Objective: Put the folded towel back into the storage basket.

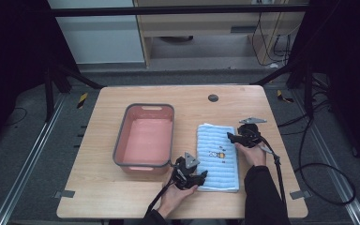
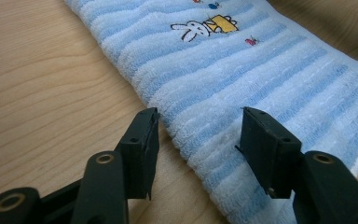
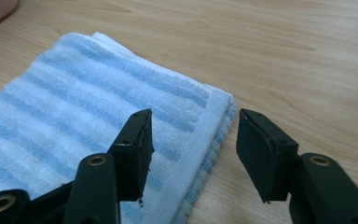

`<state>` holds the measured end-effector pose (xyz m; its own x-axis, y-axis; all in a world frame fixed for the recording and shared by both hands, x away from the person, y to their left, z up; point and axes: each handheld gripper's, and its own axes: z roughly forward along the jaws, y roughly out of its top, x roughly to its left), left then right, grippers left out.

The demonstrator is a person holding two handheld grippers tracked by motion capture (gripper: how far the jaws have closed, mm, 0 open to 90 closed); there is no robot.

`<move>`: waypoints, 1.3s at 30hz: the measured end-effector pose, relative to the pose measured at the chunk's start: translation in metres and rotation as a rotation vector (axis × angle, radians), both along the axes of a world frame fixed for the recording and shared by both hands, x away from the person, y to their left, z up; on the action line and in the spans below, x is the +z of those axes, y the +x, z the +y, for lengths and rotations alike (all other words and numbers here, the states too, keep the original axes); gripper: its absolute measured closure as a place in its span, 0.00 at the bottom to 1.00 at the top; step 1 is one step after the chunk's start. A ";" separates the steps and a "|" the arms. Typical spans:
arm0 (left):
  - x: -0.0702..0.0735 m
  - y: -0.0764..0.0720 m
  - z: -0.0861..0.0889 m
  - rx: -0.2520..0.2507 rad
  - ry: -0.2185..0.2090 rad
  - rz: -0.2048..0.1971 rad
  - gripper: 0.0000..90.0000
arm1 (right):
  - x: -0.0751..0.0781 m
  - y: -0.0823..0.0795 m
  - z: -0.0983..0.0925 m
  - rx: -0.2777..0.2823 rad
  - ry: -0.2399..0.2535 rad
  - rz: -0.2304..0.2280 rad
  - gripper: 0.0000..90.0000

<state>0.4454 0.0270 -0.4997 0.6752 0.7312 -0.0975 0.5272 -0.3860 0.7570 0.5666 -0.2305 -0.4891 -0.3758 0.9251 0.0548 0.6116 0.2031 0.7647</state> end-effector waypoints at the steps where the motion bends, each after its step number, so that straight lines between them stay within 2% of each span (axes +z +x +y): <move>1: 0.000 0.000 0.000 0.001 0.000 0.000 0.53 | -0.003 0.001 0.000 0.002 0.004 0.007 0.53; 10: -0.005 -0.002 -0.001 0.024 -0.020 0.021 0.58 | -0.008 0.002 -0.001 -0.004 -0.005 0.027 0.58; 20: -0.003 -0.002 -0.004 0.025 0.000 0.027 0.68 | -0.012 0.002 0.002 -0.009 0.000 0.050 0.62; 25: -0.003 -0.001 -0.005 0.030 -0.004 0.036 0.73 | -0.012 0.000 0.005 -0.016 -0.002 0.054 0.67; 31: -0.002 0.001 -0.007 0.042 -0.010 0.054 0.80 | -0.012 -0.001 0.007 0.005 0.028 0.062 0.84; 35: -0.001 0.001 -0.008 0.050 -0.011 0.050 0.87 | -0.011 -0.002 0.008 0.013 0.030 0.059 0.90; 39: 0.000 0.001 -0.007 0.053 -0.018 0.050 0.90 | -0.011 -0.002 0.008 0.011 0.040 0.053 0.91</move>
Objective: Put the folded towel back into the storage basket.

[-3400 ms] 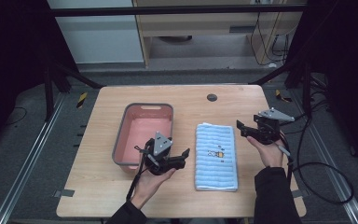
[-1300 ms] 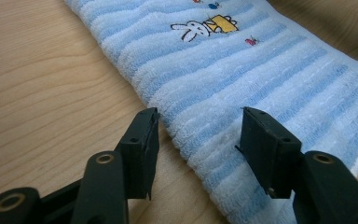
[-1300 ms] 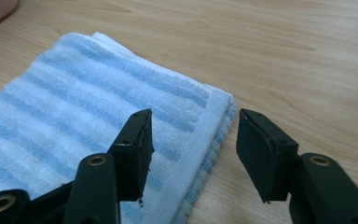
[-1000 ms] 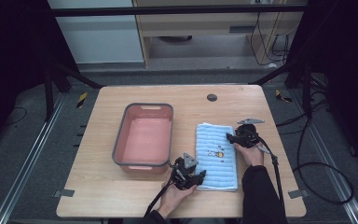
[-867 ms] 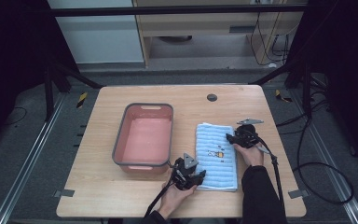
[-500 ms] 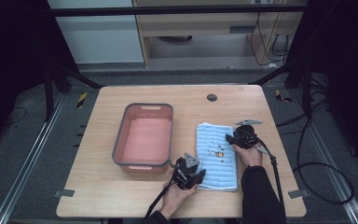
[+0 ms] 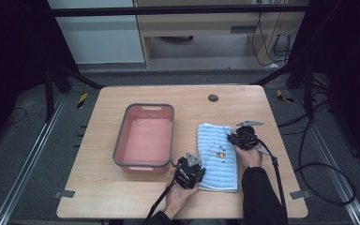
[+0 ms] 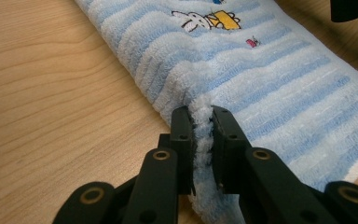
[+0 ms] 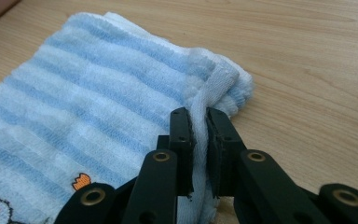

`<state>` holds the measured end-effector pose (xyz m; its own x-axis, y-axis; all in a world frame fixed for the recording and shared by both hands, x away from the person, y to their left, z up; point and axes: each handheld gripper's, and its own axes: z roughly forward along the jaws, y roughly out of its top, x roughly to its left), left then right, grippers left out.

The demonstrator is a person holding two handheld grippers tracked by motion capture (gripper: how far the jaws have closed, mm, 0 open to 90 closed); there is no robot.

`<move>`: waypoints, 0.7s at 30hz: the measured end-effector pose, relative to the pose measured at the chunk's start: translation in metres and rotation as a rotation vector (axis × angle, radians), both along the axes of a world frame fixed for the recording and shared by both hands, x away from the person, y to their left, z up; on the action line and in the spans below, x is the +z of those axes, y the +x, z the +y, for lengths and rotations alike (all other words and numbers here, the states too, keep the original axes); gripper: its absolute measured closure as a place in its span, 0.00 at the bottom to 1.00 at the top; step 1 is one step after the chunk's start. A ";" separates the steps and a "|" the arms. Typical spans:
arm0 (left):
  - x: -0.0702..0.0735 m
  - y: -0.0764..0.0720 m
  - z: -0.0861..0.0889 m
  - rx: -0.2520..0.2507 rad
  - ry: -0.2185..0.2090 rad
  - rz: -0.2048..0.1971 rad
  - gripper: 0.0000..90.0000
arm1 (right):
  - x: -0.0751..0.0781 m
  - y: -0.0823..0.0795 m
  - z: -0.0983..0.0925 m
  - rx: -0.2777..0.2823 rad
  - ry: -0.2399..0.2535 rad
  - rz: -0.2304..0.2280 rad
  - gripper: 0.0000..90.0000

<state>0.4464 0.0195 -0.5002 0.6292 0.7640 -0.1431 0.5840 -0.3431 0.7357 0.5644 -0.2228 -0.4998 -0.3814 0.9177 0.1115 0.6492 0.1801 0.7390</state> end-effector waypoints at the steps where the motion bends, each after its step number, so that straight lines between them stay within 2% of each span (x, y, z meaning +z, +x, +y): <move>1: 0.000 0.000 0.000 -0.001 -0.002 0.000 0.90 | 0.001 -0.001 0.000 0.000 0.012 -0.005 0.92; 6: 0.003 0.000 0.003 0.007 -0.038 -0.013 0.92 | 0.012 -0.006 -0.003 0.006 0.037 -0.054 0.92; 8: 0.004 0.000 0.004 0.005 -0.043 -0.017 0.92 | 0.015 -0.007 -0.003 0.005 0.044 -0.060 0.92; 12: 0.009 -0.002 0.006 0.000 -0.053 -0.030 0.93 | 0.028 -0.013 -0.002 0.021 0.053 -0.096 0.92; 13: 0.012 -0.003 0.007 0.000 -0.058 -0.035 0.93 | 0.034 -0.015 -0.002 0.023 0.069 -0.115 0.92; 14: 0.013 -0.003 0.008 -0.003 -0.057 -0.041 0.93 | 0.034 -0.015 -0.002 0.023 0.069 -0.115 0.92; 16: 0.020 -0.004 0.012 -0.005 -0.073 -0.049 0.93 | 0.041 -0.019 -0.003 0.025 0.083 -0.140 0.92; 19: 0.026 -0.004 0.015 -0.006 -0.081 -0.057 0.93 | 0.047 -0.020 -0.003 0.029 0.082 -0.149 0.92; 21: 0.035 -0.006 0.019 -0.014 -0.091 -0.068 0.93 | 0.058 -0.023 0.000 0.038 0.090 -0.178 0.92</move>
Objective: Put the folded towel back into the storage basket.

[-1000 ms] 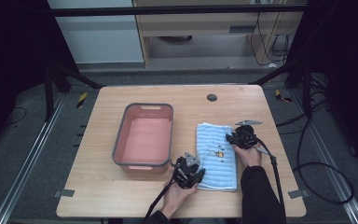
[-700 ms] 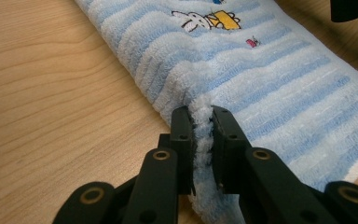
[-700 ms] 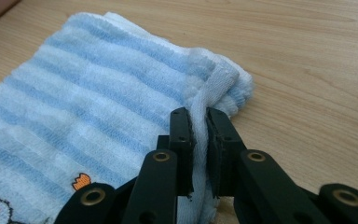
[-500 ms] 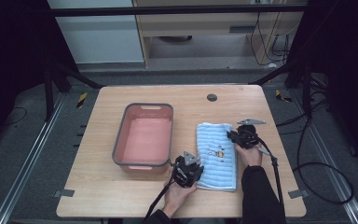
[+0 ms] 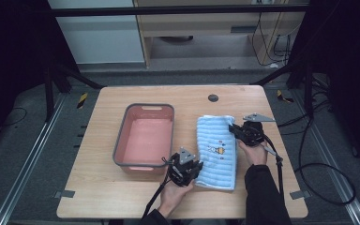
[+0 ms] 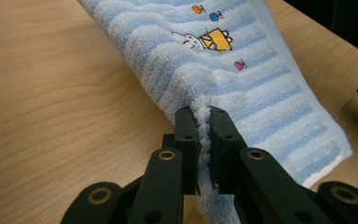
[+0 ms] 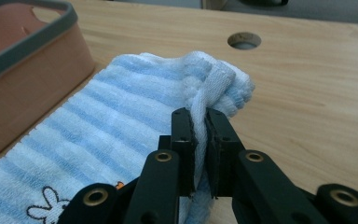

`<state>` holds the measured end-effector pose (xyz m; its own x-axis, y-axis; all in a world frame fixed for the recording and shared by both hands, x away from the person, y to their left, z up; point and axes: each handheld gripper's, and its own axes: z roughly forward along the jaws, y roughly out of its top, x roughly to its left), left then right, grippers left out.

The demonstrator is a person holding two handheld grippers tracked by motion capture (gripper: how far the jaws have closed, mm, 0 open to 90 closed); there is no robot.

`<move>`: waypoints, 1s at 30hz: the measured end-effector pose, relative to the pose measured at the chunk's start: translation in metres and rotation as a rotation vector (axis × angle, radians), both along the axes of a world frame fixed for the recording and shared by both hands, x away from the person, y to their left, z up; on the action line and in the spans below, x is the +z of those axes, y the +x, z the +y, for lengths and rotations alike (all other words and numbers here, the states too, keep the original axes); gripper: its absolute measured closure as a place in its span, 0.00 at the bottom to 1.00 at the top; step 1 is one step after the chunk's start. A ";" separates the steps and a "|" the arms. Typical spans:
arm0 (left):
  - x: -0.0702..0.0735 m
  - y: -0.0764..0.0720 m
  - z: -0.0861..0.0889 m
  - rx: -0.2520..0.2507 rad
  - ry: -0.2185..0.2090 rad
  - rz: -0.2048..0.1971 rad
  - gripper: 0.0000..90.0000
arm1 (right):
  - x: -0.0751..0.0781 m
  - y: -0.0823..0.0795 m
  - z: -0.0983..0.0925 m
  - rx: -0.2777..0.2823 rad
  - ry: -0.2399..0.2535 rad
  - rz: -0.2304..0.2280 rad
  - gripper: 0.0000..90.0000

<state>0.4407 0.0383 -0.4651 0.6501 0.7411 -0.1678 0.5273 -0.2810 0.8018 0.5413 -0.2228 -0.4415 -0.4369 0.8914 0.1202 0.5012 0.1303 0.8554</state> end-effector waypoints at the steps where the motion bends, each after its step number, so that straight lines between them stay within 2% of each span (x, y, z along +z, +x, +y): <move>1: 0.000 0.000 0.000 0.000 0.000 0.000 0.93 | 0.000 0.000 0.000 0.000 0.000 0.000 0.92; 5: 0.012 -0.003 0.004 -0.007 -0.010 -0.019 0.93 | 0.016 -0.005 0.006 0.010 0.001 -0.042 0.92; 10: 0.028 -0.006 0.010 -0.010 -0.013 -0.050 0.93 | 0.027 -0.009 0.010 0.014 -0.004 -0.070 0.92; 12: 0.036 -0.007 0.014 -0.013 -0.014 -0.064 0.93 | 0.035 -0.011 0.013 0.008 -0.024 -0.088 0.92; 19: 0.051 -0.009 0.023 -0.003 -0.021 -0.094 0.93 | 0.051 -0.016 0.027 0.011 -0.041 -0.128 0.92; 22: 0.059 -0.012 0.027 -0.005 -0.014 -0.113 0.93 | 0.054 -0.016 0.030 0.012 -0.034 -0.132 0.92; 25: 0.067 -0.013 0.033 0.001 -0.008 -0.135 0.93 | 0.067 -0.016 0.035 0.015 -0.022 -0.150 0.92; 27: 0.071 -0.014 0.036 0.002 -0.006 -0.143 0.93 | 0.069 -0.016 0.036 0.016 -0.021 -0.153 0.92; 30: 0.078 -0.014 0.040 0.005 -0.014 -0.153 0.93 | 0.080 -0.016 0.040 0.018 -0.018 -0.167 0.92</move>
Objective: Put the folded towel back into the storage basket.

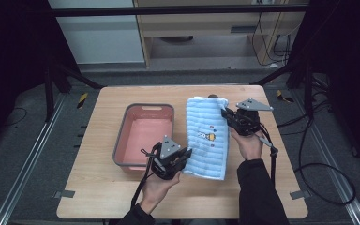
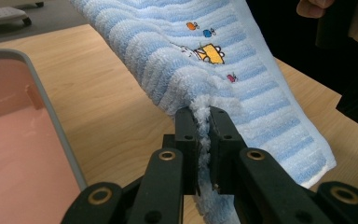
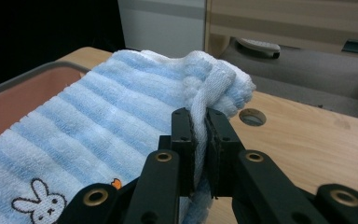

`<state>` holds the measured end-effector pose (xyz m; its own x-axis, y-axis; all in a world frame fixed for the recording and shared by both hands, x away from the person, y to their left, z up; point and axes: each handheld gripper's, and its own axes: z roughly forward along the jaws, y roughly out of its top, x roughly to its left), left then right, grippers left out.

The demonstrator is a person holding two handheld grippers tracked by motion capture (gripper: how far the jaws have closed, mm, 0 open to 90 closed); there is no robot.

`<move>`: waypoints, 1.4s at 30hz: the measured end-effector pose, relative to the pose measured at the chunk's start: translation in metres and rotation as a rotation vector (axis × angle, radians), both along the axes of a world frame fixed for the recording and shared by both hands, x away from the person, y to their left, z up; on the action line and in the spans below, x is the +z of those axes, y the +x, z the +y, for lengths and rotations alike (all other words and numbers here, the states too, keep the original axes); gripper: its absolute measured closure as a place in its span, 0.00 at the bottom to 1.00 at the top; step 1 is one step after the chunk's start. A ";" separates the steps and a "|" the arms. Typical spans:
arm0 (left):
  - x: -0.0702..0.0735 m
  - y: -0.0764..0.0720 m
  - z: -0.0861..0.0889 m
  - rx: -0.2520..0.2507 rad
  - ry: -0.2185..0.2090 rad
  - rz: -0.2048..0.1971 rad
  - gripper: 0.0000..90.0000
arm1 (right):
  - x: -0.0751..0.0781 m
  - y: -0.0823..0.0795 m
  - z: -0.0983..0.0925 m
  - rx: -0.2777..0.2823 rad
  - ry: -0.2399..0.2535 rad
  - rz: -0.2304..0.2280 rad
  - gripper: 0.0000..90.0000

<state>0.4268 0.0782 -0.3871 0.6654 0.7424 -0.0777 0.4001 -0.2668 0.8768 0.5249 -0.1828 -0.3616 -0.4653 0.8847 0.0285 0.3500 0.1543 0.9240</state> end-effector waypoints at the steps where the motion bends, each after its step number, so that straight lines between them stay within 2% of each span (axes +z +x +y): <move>1: 0.002 0.000 0.001 -0.001 -0.004 -0.003 0.93 | 0.003 0.000 0.001 0.002 0.000 -0.005 0.92; 6: 0.014 0.000 0.009 0.000 -0.004 -0.029 0.93 | 0.021 0.000 0.010 0.007 0.003 -0.025 0.92; 8: 0.019 0.001 0.013 0.008 -0.013 -0.036 0.93 | 0.023 0.000 0.012 0.010 0.005 -0.027 0.92; 12: 0.026 0.001 0.022 0.018 -0.001 -0.053 0.93 | 0.033 0.001 0.019 0.017 0.010 -0.041 0.92; 20: 0.037 0.001 0.038 0.039 -0.004 -0.075 0.93 | 0.048 0.006 0.041 0.040 0.014 -0.058 0.92; 22: 0.039 0.001 0.041 0.040 0.000 -0.075 0.93 | 0.049 0.006 0.042 0.042 0.013 -0.060 0.92; 31: 0.045 0.003 0.061 0.071 0.004 -0.092 0.93 | 0.056 0.018 0.075 0.073 0.007 -0.073 0.92; 42: 0.049 0.006 0.091 0.118 -0.014 -0.094 0.93 | 0.057 0.031 0.104 0.099 0.009 -0.072 0.92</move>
